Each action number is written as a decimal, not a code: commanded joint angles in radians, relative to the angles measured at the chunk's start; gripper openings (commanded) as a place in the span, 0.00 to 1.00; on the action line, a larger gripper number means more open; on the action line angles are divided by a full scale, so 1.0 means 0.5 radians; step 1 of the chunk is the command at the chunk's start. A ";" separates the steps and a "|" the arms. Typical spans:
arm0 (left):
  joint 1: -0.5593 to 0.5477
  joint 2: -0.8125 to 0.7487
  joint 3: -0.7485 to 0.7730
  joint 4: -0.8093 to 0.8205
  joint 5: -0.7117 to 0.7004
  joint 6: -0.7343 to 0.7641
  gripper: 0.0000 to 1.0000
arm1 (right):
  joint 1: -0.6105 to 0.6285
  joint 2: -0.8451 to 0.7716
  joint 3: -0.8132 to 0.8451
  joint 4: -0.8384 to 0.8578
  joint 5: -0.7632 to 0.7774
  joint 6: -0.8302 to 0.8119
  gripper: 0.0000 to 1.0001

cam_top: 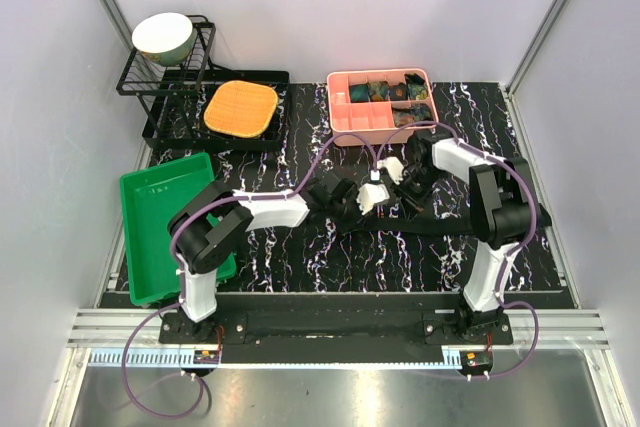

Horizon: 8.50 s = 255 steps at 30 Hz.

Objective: Roll the ties
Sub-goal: Roll the tie at the center of the board.

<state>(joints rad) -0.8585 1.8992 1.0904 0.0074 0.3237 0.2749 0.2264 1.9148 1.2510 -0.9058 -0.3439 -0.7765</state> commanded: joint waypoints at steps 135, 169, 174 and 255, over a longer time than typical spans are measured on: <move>0.251 -0.221 -0.131 -0.040 0.343 0.254 0.69 | 0.112 0.481 0.124 0.407 -0.576 1.562 0.00; 0.122 0.181 0.313 -0.180 0.641 0.257 0.34 | 0.148 0.515 0.096 0.403 -0.500 1.614 0.00; 0.134 0.230 0.310 -0.211 0.675 0.224 0.35 | 0.145 0.527 0.109 0.403 -0.490 1.627 0.00; 0.020 0.270 0.338 -0.153 0.442 0.248 0.42 | 0.142 0.551 0.103 0.416 -0.469 1.679 0.00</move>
<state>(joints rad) -0.8188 1.9934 1.2377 -0.1253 0.5251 0.4175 0.2806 2.1296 1.3220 -0.7914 -0.7753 0.0887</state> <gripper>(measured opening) 0.431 0.018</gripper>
